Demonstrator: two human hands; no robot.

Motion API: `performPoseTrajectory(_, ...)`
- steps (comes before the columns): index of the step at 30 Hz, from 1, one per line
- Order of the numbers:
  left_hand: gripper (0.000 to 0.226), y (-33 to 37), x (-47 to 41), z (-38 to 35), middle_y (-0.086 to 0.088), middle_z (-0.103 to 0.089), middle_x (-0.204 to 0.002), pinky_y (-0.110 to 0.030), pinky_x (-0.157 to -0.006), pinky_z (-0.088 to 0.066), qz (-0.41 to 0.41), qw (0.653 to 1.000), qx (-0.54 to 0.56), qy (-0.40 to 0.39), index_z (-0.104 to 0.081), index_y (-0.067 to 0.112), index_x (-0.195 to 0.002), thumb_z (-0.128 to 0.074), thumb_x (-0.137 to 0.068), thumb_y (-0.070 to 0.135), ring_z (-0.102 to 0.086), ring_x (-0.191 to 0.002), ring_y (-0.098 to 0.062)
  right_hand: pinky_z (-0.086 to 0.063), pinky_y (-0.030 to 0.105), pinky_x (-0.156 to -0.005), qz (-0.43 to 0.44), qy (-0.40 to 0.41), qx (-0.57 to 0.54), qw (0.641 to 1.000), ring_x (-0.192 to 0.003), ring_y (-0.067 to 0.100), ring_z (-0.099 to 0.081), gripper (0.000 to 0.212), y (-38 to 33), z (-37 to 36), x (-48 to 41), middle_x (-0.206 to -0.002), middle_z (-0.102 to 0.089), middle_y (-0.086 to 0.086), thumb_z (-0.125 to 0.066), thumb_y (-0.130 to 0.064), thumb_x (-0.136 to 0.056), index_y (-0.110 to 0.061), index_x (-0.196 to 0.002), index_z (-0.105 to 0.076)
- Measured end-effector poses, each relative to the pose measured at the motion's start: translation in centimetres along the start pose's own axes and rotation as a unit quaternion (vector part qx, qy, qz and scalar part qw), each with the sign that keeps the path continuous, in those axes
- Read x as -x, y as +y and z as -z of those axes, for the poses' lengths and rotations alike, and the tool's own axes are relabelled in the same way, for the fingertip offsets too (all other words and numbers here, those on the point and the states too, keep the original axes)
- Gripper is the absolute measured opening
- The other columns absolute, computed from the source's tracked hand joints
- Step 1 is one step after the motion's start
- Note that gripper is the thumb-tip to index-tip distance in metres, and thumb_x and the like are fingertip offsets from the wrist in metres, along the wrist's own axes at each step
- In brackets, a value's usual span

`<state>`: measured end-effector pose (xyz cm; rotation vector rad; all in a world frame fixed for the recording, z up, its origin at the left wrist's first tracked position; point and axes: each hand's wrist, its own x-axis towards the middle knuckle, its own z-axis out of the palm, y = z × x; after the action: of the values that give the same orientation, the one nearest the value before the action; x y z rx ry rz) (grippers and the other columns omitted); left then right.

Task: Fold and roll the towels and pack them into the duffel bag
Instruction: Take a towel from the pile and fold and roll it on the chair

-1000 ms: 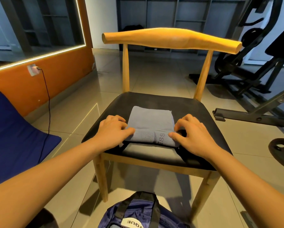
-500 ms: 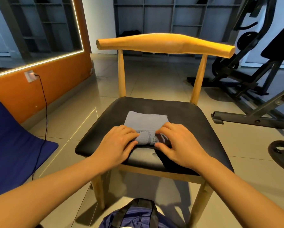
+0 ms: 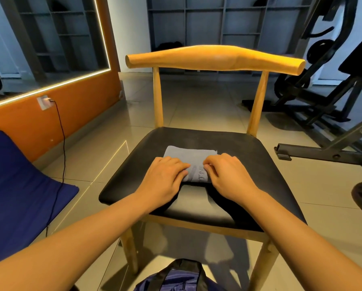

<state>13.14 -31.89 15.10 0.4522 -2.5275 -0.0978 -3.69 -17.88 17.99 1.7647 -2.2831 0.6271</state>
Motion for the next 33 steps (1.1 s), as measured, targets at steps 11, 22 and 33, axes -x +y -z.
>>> performPoseTrajectory(11,0.026,-0.7,-2.0,-1.0,0.007,-0.068,-0.11,-0.034,-0.095,-0.041,-0.022,0.999,-0.011,0.048,-0.073,0.022,-0.11,-0.059,-0.098,0.041,-0.056,-0.107,-0.012,-0.043,0.041,-0.081,-0.007,-0.017,-0.008,1.0,-0.091,0.025,-0.056,0.03,1.6,-2.1,-2.1,-0.093,-0.063,-0.001,-0.046,-0.031,-0.104,-0.023,-0.094,-0.073)
performPoseTrajectory(22,0.036,-2.7,-5.3,-3.3,0.005,-0.07,-0.095,-0.046,-0.087,-0.048,0.049,0.996,0.069,-0.001,-0.077,0.024,-0.097,-0.044,-0.101,0.037,-0.058,-0.091,-0.016,-0.043,0.038,-0.084,0.013,0.031,-0.032,0.999,-0.09,0.017,-0.055,0.019,2.6,-2.7,-3.4,-0.1,-0.063,-0.006,-0.06,-0.035,-0.098,-0.024,-0.102,-0.075)
performPoseTrajectory(33,0.035,-3.8,-7.8,-3.7,0.006,-0.068,-0.105,-0.04,-0.089,-0.046,0.072,0.995,0.049,-0.045,-0.073,0.023,-0.103,-0.042,-0.104,0.04,-0.055,-0.097,-0.014,-0.048,0.039,-0.084,-0.017,0.018,-0.063,0.998,-0.086,0.016,-0.056,0.027,3.5,-3.4,-5.6,-0.094,-0.064,-0.005,-0.048,-0.034,-0.102,-0.022,-0.097,-0.072)
